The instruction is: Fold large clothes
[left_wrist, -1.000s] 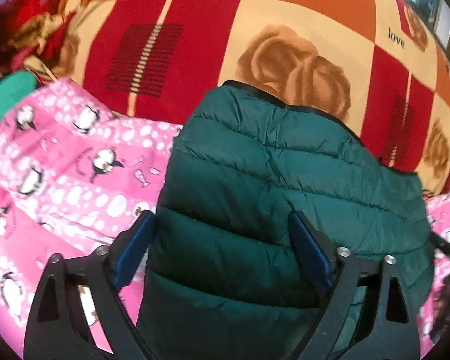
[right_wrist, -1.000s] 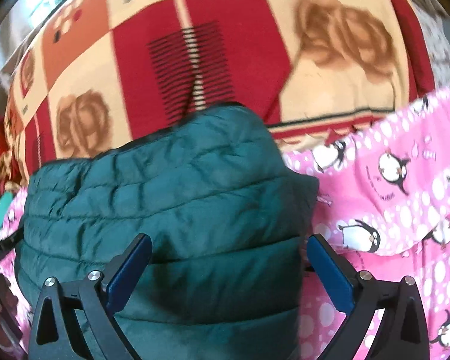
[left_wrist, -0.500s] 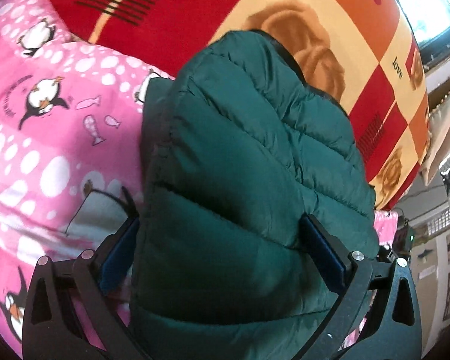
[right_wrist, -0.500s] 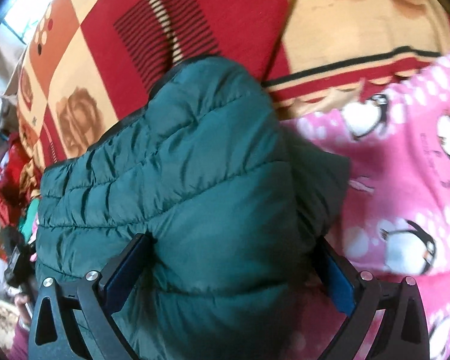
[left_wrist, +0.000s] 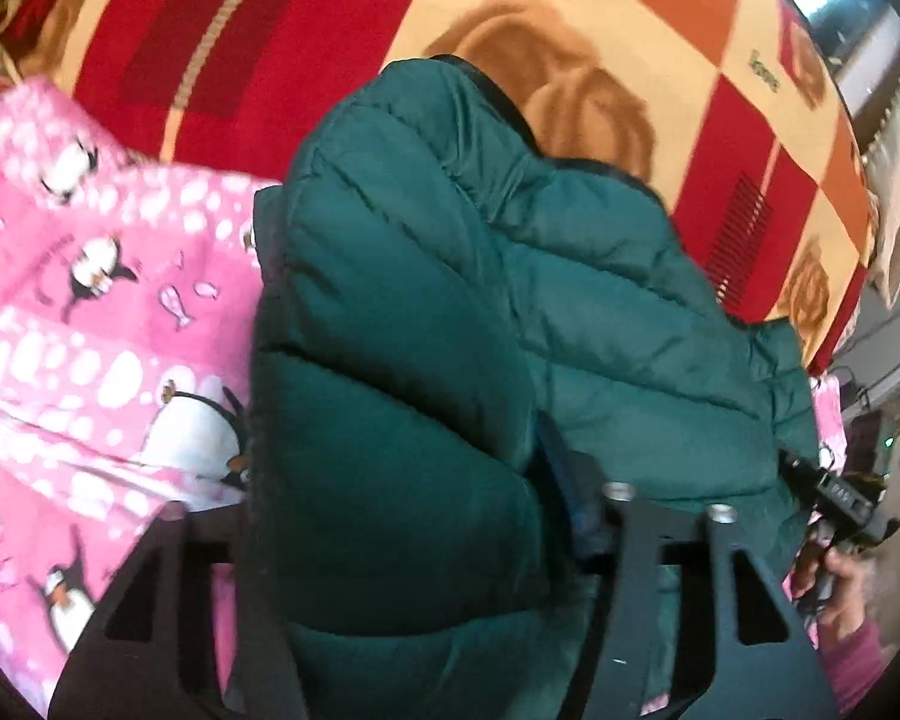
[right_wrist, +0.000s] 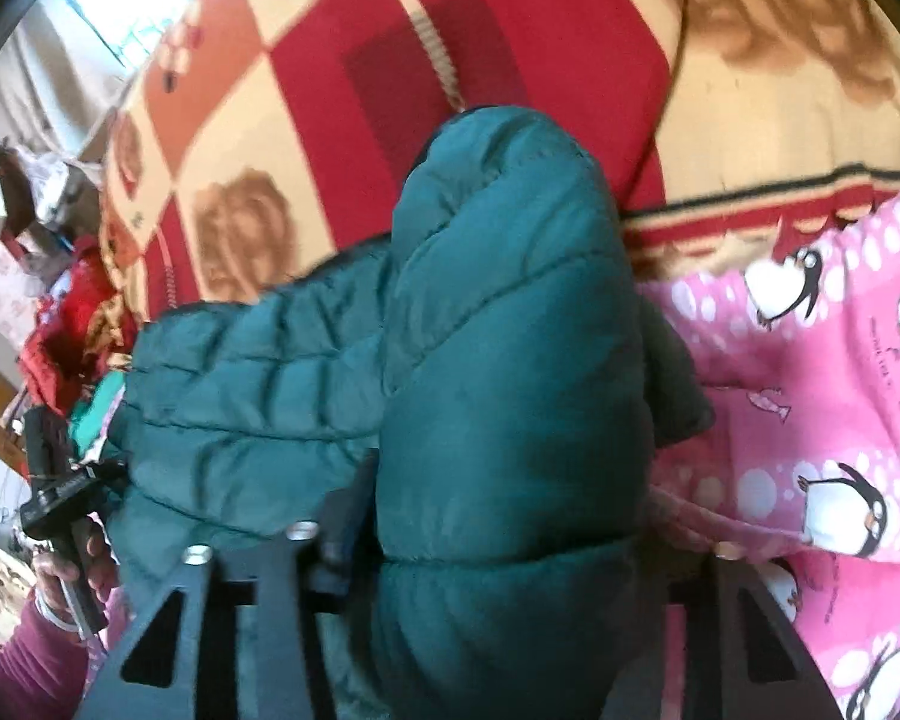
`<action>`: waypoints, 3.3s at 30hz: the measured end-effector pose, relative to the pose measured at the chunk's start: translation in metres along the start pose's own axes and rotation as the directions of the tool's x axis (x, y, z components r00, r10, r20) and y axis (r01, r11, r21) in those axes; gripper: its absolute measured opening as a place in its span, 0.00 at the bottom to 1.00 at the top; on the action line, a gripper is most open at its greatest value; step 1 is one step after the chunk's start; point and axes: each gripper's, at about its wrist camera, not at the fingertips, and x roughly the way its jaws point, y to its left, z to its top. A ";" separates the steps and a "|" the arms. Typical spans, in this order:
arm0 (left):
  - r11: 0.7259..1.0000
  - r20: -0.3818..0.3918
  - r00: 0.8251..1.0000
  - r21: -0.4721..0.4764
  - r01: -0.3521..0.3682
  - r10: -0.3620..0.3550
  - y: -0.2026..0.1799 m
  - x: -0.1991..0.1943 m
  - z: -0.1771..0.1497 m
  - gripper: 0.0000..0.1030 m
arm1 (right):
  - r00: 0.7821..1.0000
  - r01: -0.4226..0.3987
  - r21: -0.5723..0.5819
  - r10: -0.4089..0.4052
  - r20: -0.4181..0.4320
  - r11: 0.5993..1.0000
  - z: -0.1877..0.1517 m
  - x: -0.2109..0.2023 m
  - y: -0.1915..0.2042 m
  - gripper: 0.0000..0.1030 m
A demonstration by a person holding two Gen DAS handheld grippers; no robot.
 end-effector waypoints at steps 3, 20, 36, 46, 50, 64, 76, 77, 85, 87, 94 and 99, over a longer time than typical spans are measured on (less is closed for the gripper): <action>1.000 0.015 1.000 0.006 0.012 -0.012 -0.008 -0.015 -0.001 0.37 | 0.999 -0.032 0.010 0.032 0.030 0.999 -0.003 -0.019 0.006 0.35; 0.996 -0.141 0.986 -0.003 0.089 -0.088 0.015 -0.141 -0.074 0.42 | 0.991 -0.109 0.090 0.115 -0.069 0.990 -0.103 -0.125 0.056 0.39; 0.941 0.121 0.944 0.107 -0.321 0.308 -0.011 -0.174 -0.113 0.90 | 0.950 0.311 -0.006 -0.310 0.032 0.950 -0.125 -0.136 0.091 0.79; 0.903 0.234 0.906 0.168 -0.395 0.353 -0.069 -0.173 -0.146 0.90 | 0.959 0.274 -0.041 -0.270 0.090 0.961 -0.137 -0.129 0.160 0.84; 0.878 0.242 0.890 0.200 -0.435 0.386 -0.089 -0.161 -0.163 0.90 | 0.964 0.256 -0.060 -0.251 0.084 0.965 -0.148 -0.112 0.183 0.84; 0.889 0.273 0.893 0.191 -0.415 0.358 -0.103 -0.161 -0.177 0.90 | 0.957 0.284 -0.071 -0.278 0.079 0.956 -0.168 -0.097 0.199 0.84; 0.884 0.275 0.888 0.193 -0.426 0.368 -0.105 -0.158 -0.180 0.90 | 0.946 0.317 -0.090 -0.309 0.097 0.944 -0.169 -0.094 0.203 0.84; 0.883 0.275 0.888 0.193 -0.427 0.370 -0.105 -0.157 -0.180 0.90 | 0.946 0.317 -0.090 -0.309 0.094 0.944 -0.170 -0.093 0.203 0.84; 0.886 0.267 0.890 0.188 -0.424 0.370 -0.104 -0.153 -0.180 0.90 | 0.944 0.324 -0.094 -0.316 0.095 0.941 -0.169 -0.091 0.202 0.84; 0.887 0.263 0.891 0.186 -0.422 0.369 -0.102 -0.151 -0.180 0.90 | 0.944 0.326 -0.096 -0.317 0.095 0.940 -0.168 -0.090 0.201 0.84; 0.894 0.254 0.896 0.173 -0.413 0.365 -0.098 -0.148 -0.177 0.90 | 0.934 0.352 -0.130 -0.338 0.113 0.927 -0.164 -0.087 0.205 0.84; 0.893 0.251 0.896 0.174 -0.415 0.367 -0.097 -0.147 -0.176 0.90 | 0.931 0.359 -0.143 -0.345 0.117 0.922 -0.162 -0.083 0.207 0.84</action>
